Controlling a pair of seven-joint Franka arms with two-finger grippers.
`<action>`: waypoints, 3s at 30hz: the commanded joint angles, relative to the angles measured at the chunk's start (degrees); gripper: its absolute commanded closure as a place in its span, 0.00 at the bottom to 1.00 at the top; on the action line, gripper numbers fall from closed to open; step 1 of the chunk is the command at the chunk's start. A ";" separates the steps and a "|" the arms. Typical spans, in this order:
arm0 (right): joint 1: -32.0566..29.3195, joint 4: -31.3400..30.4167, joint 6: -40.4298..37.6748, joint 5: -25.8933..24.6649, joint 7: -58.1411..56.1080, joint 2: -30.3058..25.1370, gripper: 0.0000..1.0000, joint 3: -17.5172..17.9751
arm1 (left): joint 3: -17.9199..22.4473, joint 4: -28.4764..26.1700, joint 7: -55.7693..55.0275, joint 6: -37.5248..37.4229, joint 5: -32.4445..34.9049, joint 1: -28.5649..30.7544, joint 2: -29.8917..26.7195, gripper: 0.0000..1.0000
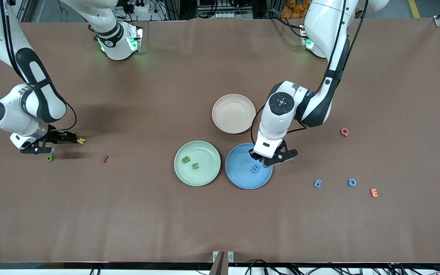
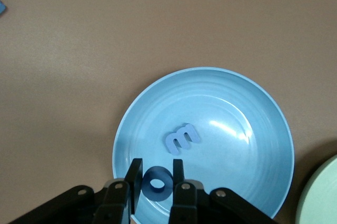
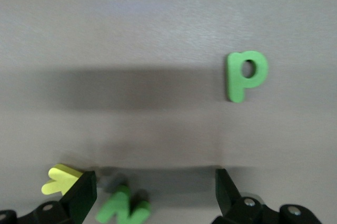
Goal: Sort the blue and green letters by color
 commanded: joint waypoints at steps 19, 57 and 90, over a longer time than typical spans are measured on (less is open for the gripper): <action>1.18 0.53 -5.03 10.81 0.14 -0.19 0.00 -2.49 | 0.38 1.74 -1.06 -0.92 0.10 0.48 0.10 0.27; 12.87 1.85 -9.51 10.02 26.78 -0.46 0.00 -11.10 | -5.23 7.71 26.09 -10.76 5.20 19.55 -0.17 0.27; 13.84 1.41 -8.20 9.41 26.16 1.92 0.00 -14.80 | -9.11 14.65 37.87 -10.59 6.43 28.17 8.97 0.28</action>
